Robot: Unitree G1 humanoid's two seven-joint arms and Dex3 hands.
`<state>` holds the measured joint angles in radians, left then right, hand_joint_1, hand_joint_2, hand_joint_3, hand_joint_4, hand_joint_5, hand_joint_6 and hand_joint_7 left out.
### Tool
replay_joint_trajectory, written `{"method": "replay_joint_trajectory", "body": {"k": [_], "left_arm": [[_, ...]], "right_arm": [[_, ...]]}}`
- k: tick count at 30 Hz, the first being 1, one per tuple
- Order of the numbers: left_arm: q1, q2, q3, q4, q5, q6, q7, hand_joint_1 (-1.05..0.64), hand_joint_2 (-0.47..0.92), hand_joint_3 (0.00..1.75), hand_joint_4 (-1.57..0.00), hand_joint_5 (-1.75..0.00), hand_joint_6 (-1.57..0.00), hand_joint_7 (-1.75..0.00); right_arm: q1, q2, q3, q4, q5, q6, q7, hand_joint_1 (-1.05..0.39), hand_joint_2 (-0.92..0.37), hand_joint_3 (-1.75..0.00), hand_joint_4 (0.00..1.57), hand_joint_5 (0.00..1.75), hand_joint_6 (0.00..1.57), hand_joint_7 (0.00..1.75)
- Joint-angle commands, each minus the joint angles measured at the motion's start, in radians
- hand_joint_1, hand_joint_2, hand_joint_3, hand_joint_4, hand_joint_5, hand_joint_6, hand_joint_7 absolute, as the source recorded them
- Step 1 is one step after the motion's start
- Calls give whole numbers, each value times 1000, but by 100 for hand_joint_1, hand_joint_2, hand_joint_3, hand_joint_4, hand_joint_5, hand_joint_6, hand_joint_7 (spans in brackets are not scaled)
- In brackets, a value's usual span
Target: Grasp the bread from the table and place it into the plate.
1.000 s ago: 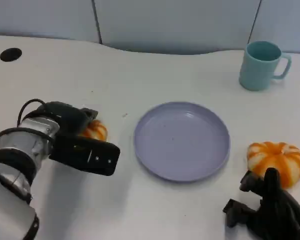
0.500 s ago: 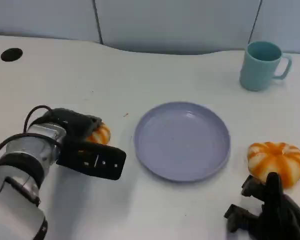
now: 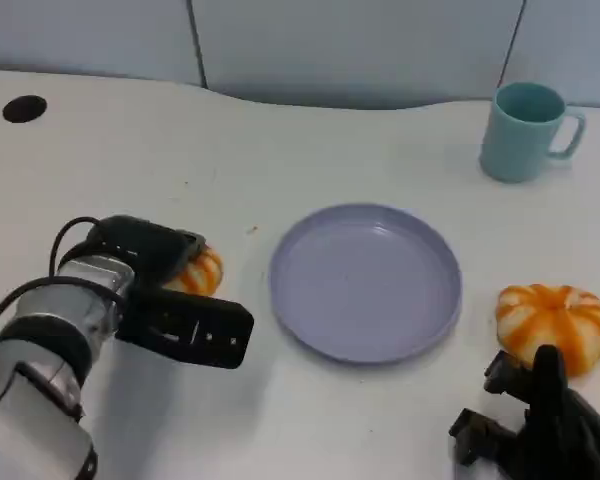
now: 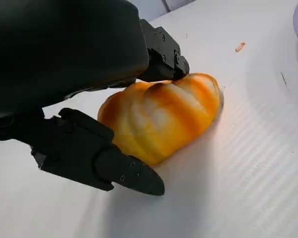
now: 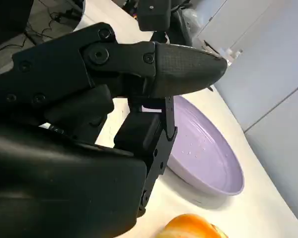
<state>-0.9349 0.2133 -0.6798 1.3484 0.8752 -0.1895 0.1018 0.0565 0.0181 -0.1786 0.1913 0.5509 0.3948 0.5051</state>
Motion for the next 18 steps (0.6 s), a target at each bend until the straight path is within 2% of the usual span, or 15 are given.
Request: {"method": "replay_joint_trajectory", "body": {"k": [1, 3, 4, 7, 9, 12, 13, 14, 15, 16, 18], "left_arm": [[37, 16, -4, 8, -3, -23, 74, -27, 77, 5, -67, -36, -68, -9], [45, 18, -8, 11, 1, -30, 100, -26, 87, 3, -77, -93, -97, -5], [46, 17, -11, 12, 2, -29, 104, -26, 89, 3, -79, -105, -104, -5], [54, 16, -9, 12, 0, -30, 142, -30, 89, 1, -80, -123, -116, -4], [64, 17, -10, 11, 3, -34, 189, -33, 90, 4, -76, -161, -121, -5], [73, 21, -9, 10, 2, -43, 245, -31, 92, 23, -76, -173, -128, -13], [74, 22, -10, 11, 3, -45, 258, -29, 92, 28, -75, -174, -99, -78], [75, 23, -8, 10, 0, -50, 269, -27, 92, 31, -74, -174, -78, -120], [76, 24, 3, 10, -11, -60, 275, -25, 92, 32, -73, -174, -64, -152], [77, 24, 18, 9, -27, -73, 274, -24, 92, 35, -74, -175, -58, -163], [80, 25, 39, 7, -49, -92, 284, -24, 92, 43, -73, -175, -54, -172]], "right_arm": [[17, -16, -5, -20, 2, 0, 0, -53, -92, -56, 122, 122, 105, 124], [20, -15, -5, -26, 6, 7, -3, -53, -92, -56, 120, 124, 103, 126], [21, -15, -6, -29, 7, 12, -6, -53, -92, -55, 120, 124, 103, 127], [25, -8, -10, -39, 9, 22, -24, -53, -92, -53, 120, 124, 103, 126], [27, -7, -8, -46, 7, 26, -33, -53, -92, -53, 120, 123, 102, 126], [27, -12, -4, -46, 5, 25, -28, -53, -92, -54, 119, 125, 100, 130], [26, -13, -4, -44, 5, 22, -24, -53, -92, -55, 119, 126, 99, 132], [25, -14, -4, -41, 6, 20, -20, -53, -92, -55, 119, 126, 99, 132], [24, -15, -4, -40, 7, 23, -21, -53, -92, -55, 119, 126, 99, 132], [22, -16, -4, -37, 6, 19, -17, -53, -92, -55, 119, 126, 99, 132], [20, -15, -5, -32, 6, 17, -14, -52, -92, -56, 119, 126, 100, 132]]}}
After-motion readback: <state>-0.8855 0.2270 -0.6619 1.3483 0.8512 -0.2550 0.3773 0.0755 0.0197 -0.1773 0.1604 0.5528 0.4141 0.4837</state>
